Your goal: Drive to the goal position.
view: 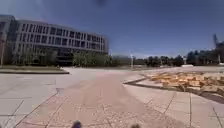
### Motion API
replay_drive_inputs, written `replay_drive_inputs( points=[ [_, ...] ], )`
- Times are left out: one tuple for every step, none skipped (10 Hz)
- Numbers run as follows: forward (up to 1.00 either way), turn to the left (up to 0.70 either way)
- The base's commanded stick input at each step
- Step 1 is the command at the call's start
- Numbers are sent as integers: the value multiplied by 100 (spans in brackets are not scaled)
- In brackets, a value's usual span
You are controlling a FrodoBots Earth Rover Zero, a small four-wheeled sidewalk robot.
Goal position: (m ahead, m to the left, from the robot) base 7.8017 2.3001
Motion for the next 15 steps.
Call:
replay_drive_inputs(
  points=[
    [85, 2],
    [85, 2],
    [85, 5],
    [85, 8],
    [85, 23],
    [85, 36],
    [85, 36],
    [85, 36],
    [85, 19],
    [85, 2],
    [85, 2],
    [85, 2],
    [85, 2],
    [85, 2],
    [85, 2]
  ],
)
